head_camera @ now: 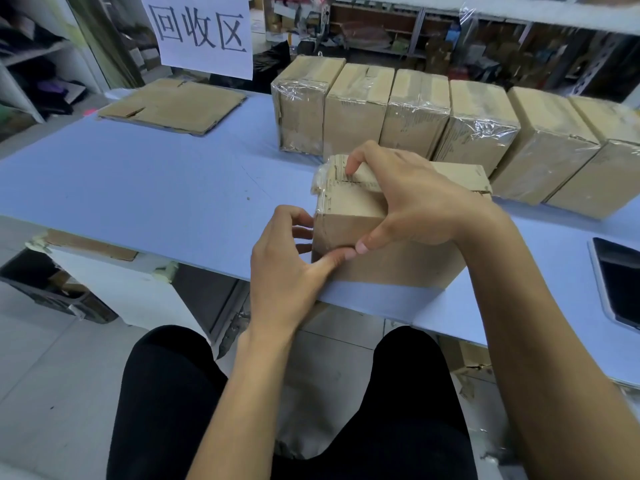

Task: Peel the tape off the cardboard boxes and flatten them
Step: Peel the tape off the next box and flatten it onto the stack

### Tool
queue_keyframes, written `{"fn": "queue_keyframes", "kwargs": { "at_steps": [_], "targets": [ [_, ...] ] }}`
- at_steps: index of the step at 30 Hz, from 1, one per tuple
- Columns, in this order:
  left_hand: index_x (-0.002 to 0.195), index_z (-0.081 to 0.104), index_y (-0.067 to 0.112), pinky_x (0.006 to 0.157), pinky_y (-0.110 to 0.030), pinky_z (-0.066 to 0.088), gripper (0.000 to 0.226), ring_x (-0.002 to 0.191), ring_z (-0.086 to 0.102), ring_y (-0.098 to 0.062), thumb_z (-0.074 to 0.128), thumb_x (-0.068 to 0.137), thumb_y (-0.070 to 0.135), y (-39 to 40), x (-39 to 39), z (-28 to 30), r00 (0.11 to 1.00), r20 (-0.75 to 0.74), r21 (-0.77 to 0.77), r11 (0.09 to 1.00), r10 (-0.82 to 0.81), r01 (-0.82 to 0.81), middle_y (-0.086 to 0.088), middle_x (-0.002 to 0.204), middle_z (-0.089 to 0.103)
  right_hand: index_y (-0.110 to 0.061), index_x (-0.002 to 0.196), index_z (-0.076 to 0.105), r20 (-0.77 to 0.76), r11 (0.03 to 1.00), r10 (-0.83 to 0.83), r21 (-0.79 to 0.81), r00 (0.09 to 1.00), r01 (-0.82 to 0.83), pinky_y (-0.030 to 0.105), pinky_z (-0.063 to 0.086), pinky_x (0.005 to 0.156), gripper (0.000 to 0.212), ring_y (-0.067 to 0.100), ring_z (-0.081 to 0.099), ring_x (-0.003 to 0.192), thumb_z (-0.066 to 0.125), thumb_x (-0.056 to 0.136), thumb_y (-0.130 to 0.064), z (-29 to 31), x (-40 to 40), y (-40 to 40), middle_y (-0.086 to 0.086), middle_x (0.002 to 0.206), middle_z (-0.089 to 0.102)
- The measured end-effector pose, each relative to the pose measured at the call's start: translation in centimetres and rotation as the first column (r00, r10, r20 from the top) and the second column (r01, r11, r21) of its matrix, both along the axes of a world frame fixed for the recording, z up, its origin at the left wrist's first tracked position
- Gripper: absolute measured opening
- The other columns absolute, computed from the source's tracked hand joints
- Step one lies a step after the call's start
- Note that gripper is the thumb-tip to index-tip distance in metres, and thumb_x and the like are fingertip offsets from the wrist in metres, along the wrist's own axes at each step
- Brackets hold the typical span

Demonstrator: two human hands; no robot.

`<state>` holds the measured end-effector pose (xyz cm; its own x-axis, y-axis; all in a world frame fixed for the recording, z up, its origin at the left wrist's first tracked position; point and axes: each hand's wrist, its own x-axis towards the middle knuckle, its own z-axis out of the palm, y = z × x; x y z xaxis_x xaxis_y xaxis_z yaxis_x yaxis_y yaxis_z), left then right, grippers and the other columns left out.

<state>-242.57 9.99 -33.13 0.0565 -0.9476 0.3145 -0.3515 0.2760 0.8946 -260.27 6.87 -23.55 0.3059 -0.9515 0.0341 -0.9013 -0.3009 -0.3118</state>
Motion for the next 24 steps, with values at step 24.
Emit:
{"fn": "queue_keyframes", "kwargs": {
  "at_steps": [24],
  "targets": [
    [0.071,0.06,0.02,0.07,-0.052,0.056,0.029,0.07,0.064,-0.025,0.083,0.074,0.039,-0.2,2.1,0.0,0.995,-0.043,0.217,0.971,-0.093,0.1,0.001,0.07,0.066,-0.033,0.125,0.04,0.026,1.0,-0.017,0.016,1.0,0.017,0.029,0.026,0.09,0.086,0.012,0.032,0.115,0.092,0.057,-0.037,0.2,0.1,0.2,-0.015,0.12,0.039]
  ]
}}
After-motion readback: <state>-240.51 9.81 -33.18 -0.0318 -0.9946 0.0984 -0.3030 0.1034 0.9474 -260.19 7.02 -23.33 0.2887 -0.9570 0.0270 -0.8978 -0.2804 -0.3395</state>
